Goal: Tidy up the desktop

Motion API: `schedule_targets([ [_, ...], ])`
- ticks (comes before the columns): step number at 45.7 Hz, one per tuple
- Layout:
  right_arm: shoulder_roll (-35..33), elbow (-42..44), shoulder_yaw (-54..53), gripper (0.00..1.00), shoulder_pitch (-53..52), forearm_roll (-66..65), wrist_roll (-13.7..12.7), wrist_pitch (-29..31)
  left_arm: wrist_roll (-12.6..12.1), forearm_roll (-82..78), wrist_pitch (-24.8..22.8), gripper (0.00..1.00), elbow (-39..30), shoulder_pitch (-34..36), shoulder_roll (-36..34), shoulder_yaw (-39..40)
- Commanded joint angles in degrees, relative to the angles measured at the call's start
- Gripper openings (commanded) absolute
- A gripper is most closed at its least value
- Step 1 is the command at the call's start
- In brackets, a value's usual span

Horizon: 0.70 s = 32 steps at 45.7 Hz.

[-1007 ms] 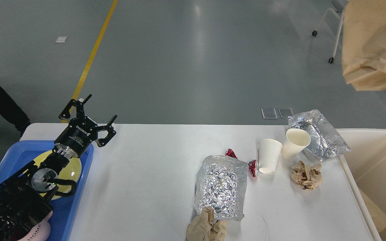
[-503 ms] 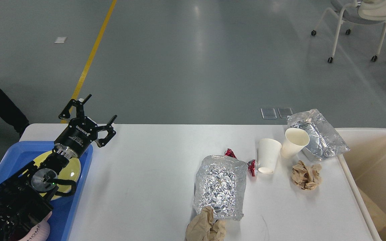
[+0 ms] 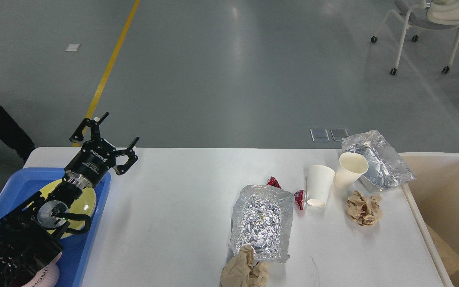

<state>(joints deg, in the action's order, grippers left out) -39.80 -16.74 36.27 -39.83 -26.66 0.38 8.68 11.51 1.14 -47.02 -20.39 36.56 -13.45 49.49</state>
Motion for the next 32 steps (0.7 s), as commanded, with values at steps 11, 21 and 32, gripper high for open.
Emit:
schedule_targets([
  [11, 2.89, 1.89, -1.12, 0.25, 1.95, 0.21, -0.12, -2.08, 0.00, 0.00, 0.00, 1.00, 0.00, 0.00, 0.00, -0.01],
  [21, 4.20, 1.54, -3.22, 0.20, 1.95, 0.21, -0.12, -2.08, 0.00, 0.00, 0.00, 1.00, 0.00, 0.00, 0.00, -0.01],
  [32, 6.76, 1.28, -7.53, 0.20, 1.86, 0.30, -0.12, -2.00, 0.00, 0.00, 0.00, 1.00, 0.00, 0.00, 0.00, 0.08],
])
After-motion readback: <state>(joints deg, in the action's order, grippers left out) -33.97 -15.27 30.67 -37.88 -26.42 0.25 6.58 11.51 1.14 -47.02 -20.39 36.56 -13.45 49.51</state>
